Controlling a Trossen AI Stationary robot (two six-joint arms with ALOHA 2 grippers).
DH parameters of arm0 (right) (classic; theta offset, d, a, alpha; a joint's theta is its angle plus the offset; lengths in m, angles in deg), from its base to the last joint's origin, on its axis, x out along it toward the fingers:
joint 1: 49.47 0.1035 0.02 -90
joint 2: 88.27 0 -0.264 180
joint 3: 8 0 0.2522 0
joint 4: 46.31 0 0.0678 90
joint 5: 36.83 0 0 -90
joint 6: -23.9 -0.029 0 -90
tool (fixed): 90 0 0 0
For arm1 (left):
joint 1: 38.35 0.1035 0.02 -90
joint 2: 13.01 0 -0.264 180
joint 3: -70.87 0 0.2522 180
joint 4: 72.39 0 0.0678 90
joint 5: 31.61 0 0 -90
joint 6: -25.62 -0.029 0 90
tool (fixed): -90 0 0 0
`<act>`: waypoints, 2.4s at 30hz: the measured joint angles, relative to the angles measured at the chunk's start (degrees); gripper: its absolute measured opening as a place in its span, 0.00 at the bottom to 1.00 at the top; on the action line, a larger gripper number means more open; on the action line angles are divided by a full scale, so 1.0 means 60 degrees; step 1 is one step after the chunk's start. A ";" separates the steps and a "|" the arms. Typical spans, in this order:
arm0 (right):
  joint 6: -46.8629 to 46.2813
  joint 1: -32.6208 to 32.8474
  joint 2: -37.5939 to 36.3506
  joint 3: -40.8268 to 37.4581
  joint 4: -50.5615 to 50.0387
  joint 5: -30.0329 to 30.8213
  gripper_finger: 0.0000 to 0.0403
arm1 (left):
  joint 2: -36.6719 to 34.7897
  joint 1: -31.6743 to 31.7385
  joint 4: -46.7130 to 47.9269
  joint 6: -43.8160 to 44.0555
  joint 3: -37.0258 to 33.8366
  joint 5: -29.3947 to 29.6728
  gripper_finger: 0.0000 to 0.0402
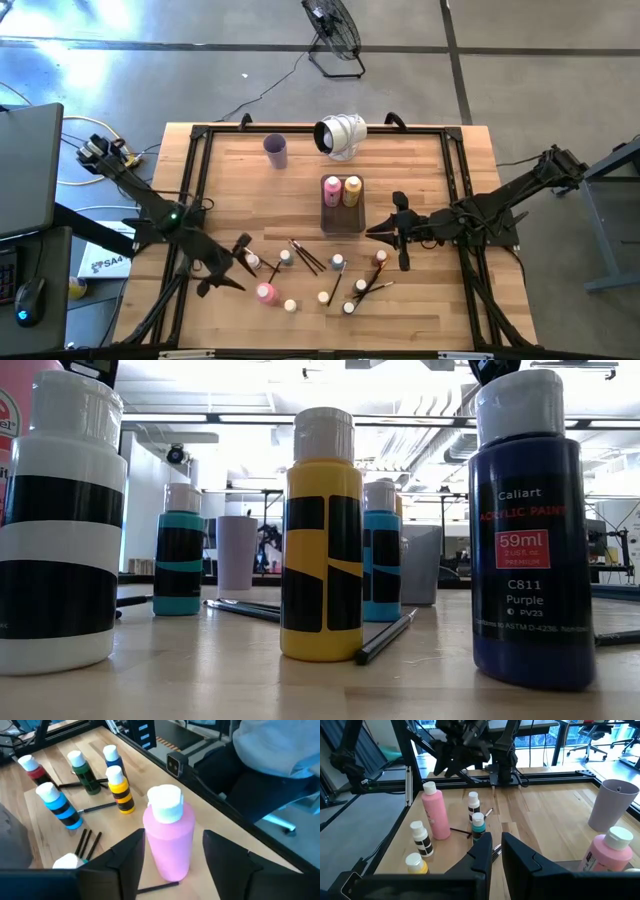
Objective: Pick & Place Paint Supplies
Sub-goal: Put the pink paint bottle into the black bin
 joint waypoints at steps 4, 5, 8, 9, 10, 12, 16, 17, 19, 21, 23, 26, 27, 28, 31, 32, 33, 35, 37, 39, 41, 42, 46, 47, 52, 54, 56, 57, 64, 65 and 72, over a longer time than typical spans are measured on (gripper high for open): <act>0.0001 0.0000 0.0000 0.0000 -0.0001 -0.0007 0.08 | 0.0594 0.0000 -0.0662 0.0031 0.0000 -0.0036 0.51; -0.0001 0.0000 0.0000 0.0000 -0.0001 -0.0009 0.08 | 0.0702 0.0000 -0.0843 0.0096 0.0000 -0.0063 0.51; -0.0001 0.0000 0.0000 0.0000 -0.0001 -0.0007 0.08 | 0.0900 0.0000 -0.1107 0.0284 0.0000 -0.0078 0.51; 0.0000 0.0000 0.0000 0.0000 0.0001 -0.0007 0.08 | 0.0947 0.0000 -0.1181 0.0366 0.0000 -0.0082 0.51; -0.0001 0.0000 0.0000 0.0000 0.0001 -0.0007 0.08 | 0.0981 0.0000 -0.1231 0.0484 0.0000 -0.0079 0.51; -0.0002 0.0000 0.0000 0.0000 -0.0001 -0.0007 0.08 | 0.1061 0.0004 -0.1424 0.0752 0.0000 -0.0021 0.51; -0.0003 0.0000 0.0000 0.0000 -0.0015 -0.0007 0.08 | 0.1227 0.0007 -0.1830 0.0854 0.0000 0.0052 0.51; 0.0001 0.0003 0.0000 0.0000 -0.0022 -0.0007 0.08 | 0.1258 0.0007 -0.1869 0.0857 0.0004 0.0086 0.51; -0.0001 0.0000 0.0000 0.0000 -0.0026 -0.0004 0.08 | 0.1330 0.0007 -0.1830 0.0860 0.0004 0.0317 0.51; -0.0003 0.0000 0.0000 0.0000 -0.0026 -0.0004 0.08 | 0.1418 0.0007 -0.1825 0.0857 0.0004 0.0535 0.51; -0.0002 0.0000 0.0000 0.0000 -0.0030 -0.0004 0.08 | 0.1524 0.0011 -0.1847 0.0857 0.0004 0.0563 0.51; -0.0003 0.0000 0.0000 0.0000 -0.0037 -0.0004 0.08 | 0.1714 0.0007 -0.1937 0.0857 0.0002 0.0562 0.51; 0.0000 0.0000 0.0000 0.0000 -0.0044 0.0000 0.08 | 0.1783 0.0007 -0.2042 0.0858 0.0000 0.0559 0.51; -0.0002 0.0000 0.0000 0.0000 -0.0052 0.0000 0.08 | 0.1841 0.0007 -0.2196 0.0860 0.0000 0.0525 0.51; 0.0000 0.0002 0.0000 0.0000 -0.0059 0.0000 0.08 | 0.1966 0.0007 -0.2454 0.0862 0.0004 0.0281 0.51; 0.0001 0.0004 0.0000 0.0000 -0.0070 0.0000 0.08 | 0.1999 0.0007 -0.2483 0.0865 0.0004 0.0263 0.51; 0.0000 0.0004 0.0000 0.0000 -0.0095 0.0000 0.08 | 0.2010 0.0007 -0.2484 0.0869 0.0004 0.0263 0.51; -0.0001 0.0004 0.0000 0.0000 -0.0156 0.0001 0.08 | 0.2014 0.0004 -0.2605 0.0907 0.0004 0.0231 0.51; -0.0003 0.0003 0.0000 0.0000 -0.0245 0.0004 0.08 | 0.2065 0.0007 -0.2736 0.1015 0.0004 0.0233 0.51; -0.0003 0.0004 0.0000 0.0000 -0.0269 0.0004 0.08 | 0.2158 0.0007 -0.2783 0.1099 0.0004 0.0251 0.51; 0.0000 0.0004 0.0000 0.0000 -0.0272 0.0004 0.08 | 0.2268 0.0007 -0.2877 0.1143 0.0004 0.0275 0.51; 0.0000 0.0003 0.0000 0.0000 -0.0270 0.0004 0.08 | 0.2331 0.0007 -0.2875 0.1149 0.0004 0.0278 0.51; 0.0000 0.0004 0.0000 0.0000 -0.0277 0.0004 0.08 | 0.2545 0.0007 -0.2903 0.1177 0.0004 0.0299 0.51; -0.0002 0.0004 0.0000 0.0000 -0.0275 0.0002 0.08 | 0.2558 0.0007 -0.2916 0.1177 0.0004 0.0303 0.51; -0.0001 0.0004 0.0000 0.0000 -0.0280 0.0000 0.08 | 0.2564 0.0007 -0.3043 0.1134 0.0004 0.0311 0.51; 0.0000 0.0003 0.0000 0.0000 -0.0288 0.0003 0.08 | 0.2564 0.0007 -0.3227 0.1134 0.0004 0.0314 0.51; -0.0001 0.0003 0.0000 0.0000 -0.0301 0.0000 0.08 | 0.2564 0.0007 -0.3302 0.1123 0.0004 0.0314 0.51; -0.0002 0.0004 0.0000 0.0000 -0.0305 0.0000 0.08 | 0.2564 0.0007 -0.3309 0.1118 0.0004 0.0314 0.51; -0.0045 0.0004 0.0000 0.0000 -0.0416 0.0000 0.08 | 0.2564 0.0007 -0.3302 0.1116 0.0004 0.0314 0.51; -0.0059 0.0004 0.0000 0.0000 -0.0416 0.0000 0.08 | 0.2564 0.0007 -0.3300 0.1116 0.0004 0.0314 0.51; -0.0072 0.0004 0.0000 0.0000 -0.0416 -0.0004 0.08 | 0.2564 0.0007 -0.3298 0.1116 0.0004 0.0314 0.51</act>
